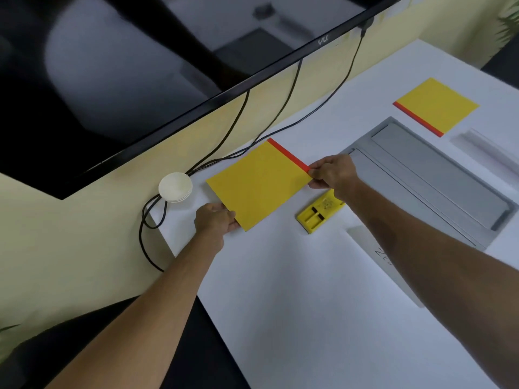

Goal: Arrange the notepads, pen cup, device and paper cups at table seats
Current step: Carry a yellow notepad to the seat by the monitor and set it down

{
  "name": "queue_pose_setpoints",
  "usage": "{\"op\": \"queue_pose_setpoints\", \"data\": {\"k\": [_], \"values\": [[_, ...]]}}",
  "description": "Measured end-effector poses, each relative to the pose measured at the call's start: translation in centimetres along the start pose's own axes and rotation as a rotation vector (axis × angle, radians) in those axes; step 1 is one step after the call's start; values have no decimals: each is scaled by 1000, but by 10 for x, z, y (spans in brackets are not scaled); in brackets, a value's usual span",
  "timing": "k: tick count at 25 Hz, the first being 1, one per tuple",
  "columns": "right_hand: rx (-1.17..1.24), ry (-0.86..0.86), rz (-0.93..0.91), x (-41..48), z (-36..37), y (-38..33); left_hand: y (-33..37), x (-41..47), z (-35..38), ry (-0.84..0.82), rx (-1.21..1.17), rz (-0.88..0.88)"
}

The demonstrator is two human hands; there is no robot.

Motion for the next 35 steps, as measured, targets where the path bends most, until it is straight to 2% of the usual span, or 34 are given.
{"op": "queue_pose_setpoints", "data": {"k": [8,14,18,20,23,25,28,31,35], "values": [[-222,4,37,40,22,11,-12,24,-10,232,-9,11],[-328,6,-29,51,35,10,-1,29,-20,336,164,89],[-441,-27,-80,49,40,6,6,34,-21,343,390,179],[-581,-62,-162,40,41,-2,11,30,-15,318,563,255],[-811,-131,-365,18,36,-18,23,12,-9,301,662,331],[-953,-264,-468,1,32,-18,32,-5,-4,326,748,391],[-1236,-436,-489,-19,23,11,43,-33,18,332,885,586],[-1491,-449,-603,-32,20,33,46,-48,47,302,974,806],[-1544,-350,-842,-38,23,25,44,-46,83,211,993,919]]}}
Point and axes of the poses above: each hand's wrist, its own x-axis towards the middle knuckle, its own z-axis out of the palm, y = z × x, the point moved 10 cm from there along x, towards the middle knuckle, and after that the axes turned 3 degrees about z, right-handed, at the moved point
